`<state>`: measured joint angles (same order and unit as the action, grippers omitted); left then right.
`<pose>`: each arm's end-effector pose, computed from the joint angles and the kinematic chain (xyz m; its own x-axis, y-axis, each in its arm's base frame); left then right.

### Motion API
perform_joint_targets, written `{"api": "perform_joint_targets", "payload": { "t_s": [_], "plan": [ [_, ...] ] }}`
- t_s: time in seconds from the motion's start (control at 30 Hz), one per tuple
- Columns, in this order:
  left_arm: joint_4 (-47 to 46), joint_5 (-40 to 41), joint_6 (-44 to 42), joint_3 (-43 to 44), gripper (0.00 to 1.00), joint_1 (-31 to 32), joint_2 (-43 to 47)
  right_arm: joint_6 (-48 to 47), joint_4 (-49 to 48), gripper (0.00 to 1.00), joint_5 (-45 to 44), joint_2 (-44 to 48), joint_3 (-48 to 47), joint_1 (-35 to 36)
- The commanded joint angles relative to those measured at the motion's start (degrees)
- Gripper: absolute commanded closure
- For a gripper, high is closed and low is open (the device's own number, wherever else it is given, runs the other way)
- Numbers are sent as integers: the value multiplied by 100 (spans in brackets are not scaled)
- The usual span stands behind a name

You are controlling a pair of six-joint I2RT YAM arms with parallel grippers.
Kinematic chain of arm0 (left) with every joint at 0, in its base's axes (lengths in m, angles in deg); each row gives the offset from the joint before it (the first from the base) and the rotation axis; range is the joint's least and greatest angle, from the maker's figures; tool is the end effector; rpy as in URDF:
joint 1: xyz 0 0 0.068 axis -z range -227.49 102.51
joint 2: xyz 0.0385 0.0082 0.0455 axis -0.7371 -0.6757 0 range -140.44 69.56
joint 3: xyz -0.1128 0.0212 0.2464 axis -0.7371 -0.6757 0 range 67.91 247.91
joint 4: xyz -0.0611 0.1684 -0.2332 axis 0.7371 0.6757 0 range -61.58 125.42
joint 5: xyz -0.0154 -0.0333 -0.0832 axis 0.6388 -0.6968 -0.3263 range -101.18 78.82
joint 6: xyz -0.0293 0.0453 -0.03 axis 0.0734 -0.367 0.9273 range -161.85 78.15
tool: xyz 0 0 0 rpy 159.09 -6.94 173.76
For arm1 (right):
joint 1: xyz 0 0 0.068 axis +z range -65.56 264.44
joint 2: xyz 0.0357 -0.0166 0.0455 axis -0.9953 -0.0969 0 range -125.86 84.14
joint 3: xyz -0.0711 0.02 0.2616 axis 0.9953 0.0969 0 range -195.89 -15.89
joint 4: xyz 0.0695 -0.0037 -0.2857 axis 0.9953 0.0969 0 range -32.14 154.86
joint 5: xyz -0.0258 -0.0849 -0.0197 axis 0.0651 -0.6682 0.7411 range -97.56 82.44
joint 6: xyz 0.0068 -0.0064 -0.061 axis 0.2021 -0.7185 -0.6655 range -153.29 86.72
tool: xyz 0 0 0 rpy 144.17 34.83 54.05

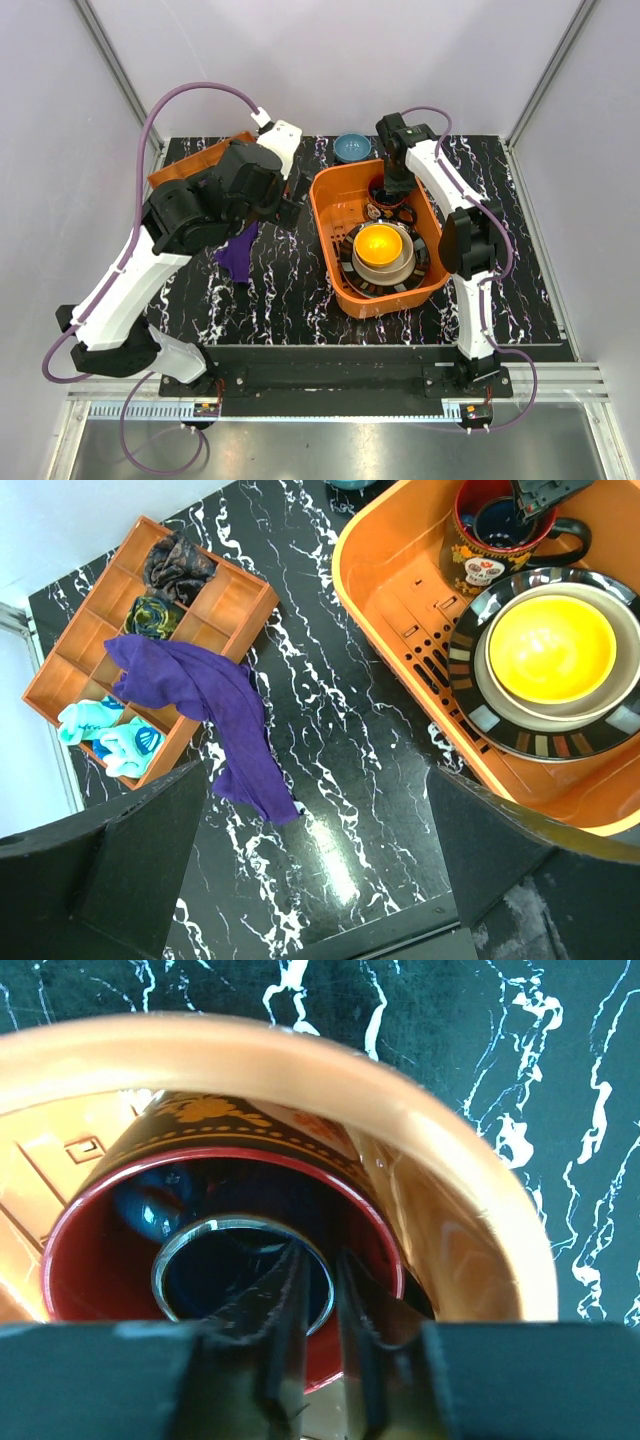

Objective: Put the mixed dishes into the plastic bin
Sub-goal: Place the cup in the plastic bin.

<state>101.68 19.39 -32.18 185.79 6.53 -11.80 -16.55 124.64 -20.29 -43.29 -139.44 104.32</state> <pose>0.1724 -0.1972 0.5198 -0.4232 0.3368 -0.8411 0.3917 0.9051 0.1653 0.4759 0.1612 0.2506 -0.9255 -0.0361 -0.3771 0.0036 0.9946 -0.1039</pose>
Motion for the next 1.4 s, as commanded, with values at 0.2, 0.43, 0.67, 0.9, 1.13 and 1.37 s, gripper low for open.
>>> {"api": "perform_joint_targets", "payload": {
  "t_s": [0.2,0.43,0.67,0.9,1.13,1.37],
  "plan": [
    [-373,11,-115,-116,1,-58,191,-30,265,66,-36,26,-599,42],
    [-382,-16,-132,-152,1,-76,208,32,581,64,-36,-158,-1373,42],
    [-601,-174,-141,-161,1,-225,156,155,924,58,-72,-124,-2111,51],
    [-988,-533,-264,-90,1,-515,-81,436,977,43,121,280,-2402,42],
    [-1261,-1026,-142,305,1,-972,-503,568,828,35,280,606,-2551,34],
    [-1410,-1448,-44,753,1,-1341,-1048,709,714,32,622,448,-3105,-72]
  ]
}}
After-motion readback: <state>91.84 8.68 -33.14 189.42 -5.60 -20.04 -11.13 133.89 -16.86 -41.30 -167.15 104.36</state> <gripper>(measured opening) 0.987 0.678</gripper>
